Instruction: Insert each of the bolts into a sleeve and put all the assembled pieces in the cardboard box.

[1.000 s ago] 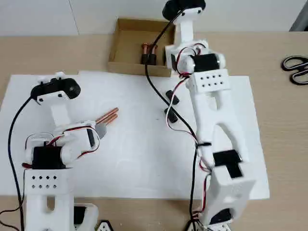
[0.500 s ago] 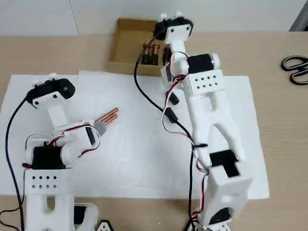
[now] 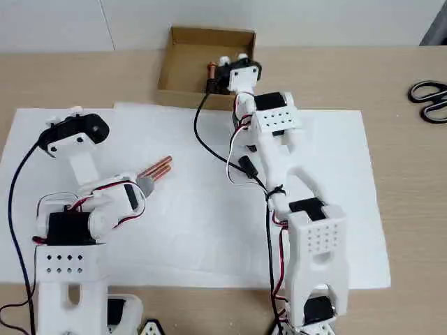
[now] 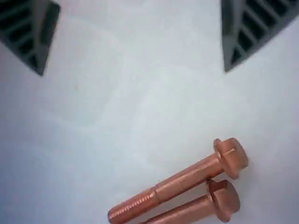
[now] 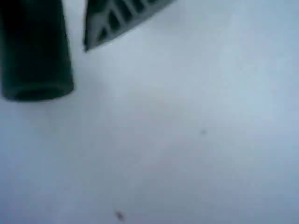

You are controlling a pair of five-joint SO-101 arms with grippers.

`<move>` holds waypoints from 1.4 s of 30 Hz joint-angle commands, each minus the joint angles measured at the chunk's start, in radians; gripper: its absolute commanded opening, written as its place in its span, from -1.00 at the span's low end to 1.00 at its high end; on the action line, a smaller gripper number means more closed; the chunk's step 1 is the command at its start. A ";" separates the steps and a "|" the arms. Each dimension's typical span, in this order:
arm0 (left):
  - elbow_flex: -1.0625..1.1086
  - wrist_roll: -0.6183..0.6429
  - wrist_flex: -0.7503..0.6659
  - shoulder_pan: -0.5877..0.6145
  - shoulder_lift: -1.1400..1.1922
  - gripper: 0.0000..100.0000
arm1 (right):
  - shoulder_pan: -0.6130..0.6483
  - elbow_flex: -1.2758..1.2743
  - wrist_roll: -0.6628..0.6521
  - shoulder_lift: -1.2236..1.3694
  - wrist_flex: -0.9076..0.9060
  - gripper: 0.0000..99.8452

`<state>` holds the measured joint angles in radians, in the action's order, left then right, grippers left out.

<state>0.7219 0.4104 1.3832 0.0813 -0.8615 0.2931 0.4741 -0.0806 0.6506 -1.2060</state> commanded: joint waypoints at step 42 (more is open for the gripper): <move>-0.005 0.003 0.006 0.002 -0.023 -0.54 | -0.077 -0.204 0.064 -0.642 -0.467 -0.99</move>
<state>0.7219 0.4104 1.3832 0.0813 -0.8615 0.2148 0.3360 -0.0345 0.0951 -1.6694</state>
